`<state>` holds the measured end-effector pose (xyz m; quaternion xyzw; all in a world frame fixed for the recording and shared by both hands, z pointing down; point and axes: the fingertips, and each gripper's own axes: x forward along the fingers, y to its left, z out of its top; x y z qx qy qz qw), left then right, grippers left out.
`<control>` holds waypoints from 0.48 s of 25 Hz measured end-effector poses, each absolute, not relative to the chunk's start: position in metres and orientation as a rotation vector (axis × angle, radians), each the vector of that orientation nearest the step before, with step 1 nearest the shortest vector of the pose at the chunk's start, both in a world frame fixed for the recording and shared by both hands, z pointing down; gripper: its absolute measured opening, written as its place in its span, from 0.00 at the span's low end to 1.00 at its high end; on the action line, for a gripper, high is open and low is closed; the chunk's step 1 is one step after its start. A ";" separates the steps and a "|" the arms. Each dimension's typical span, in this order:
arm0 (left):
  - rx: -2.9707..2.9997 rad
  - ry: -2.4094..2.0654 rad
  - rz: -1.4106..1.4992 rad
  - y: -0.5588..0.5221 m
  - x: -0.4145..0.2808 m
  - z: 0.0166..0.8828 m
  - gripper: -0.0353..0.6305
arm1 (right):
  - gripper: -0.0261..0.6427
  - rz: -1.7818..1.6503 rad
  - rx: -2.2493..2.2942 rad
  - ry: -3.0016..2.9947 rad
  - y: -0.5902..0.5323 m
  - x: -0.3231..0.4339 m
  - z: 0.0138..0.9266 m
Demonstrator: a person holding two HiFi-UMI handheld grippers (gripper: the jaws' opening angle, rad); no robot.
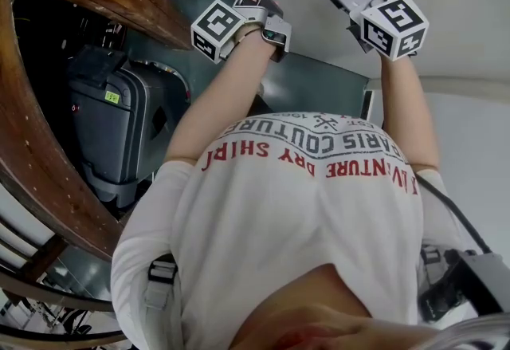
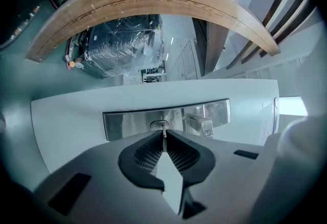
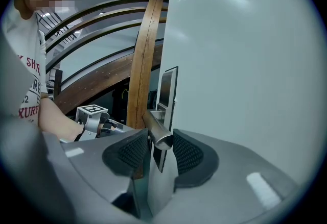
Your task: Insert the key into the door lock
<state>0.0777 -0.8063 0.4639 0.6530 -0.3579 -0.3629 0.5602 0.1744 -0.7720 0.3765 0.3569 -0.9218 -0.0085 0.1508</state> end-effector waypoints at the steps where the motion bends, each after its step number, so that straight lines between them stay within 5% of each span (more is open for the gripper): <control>1: 1.525 -0.856 -0.868 -0.807 0.078 0.464 0.09 | 0.26 -0.023 1.024 -2.648 -0.772 0.174 0.377; 12: 1.471 -0.869 -0.934 -0.828 0.086 0.463 0.09 | 0.26 -0.022 1.009 -2.641 -0.772 0.174 0.377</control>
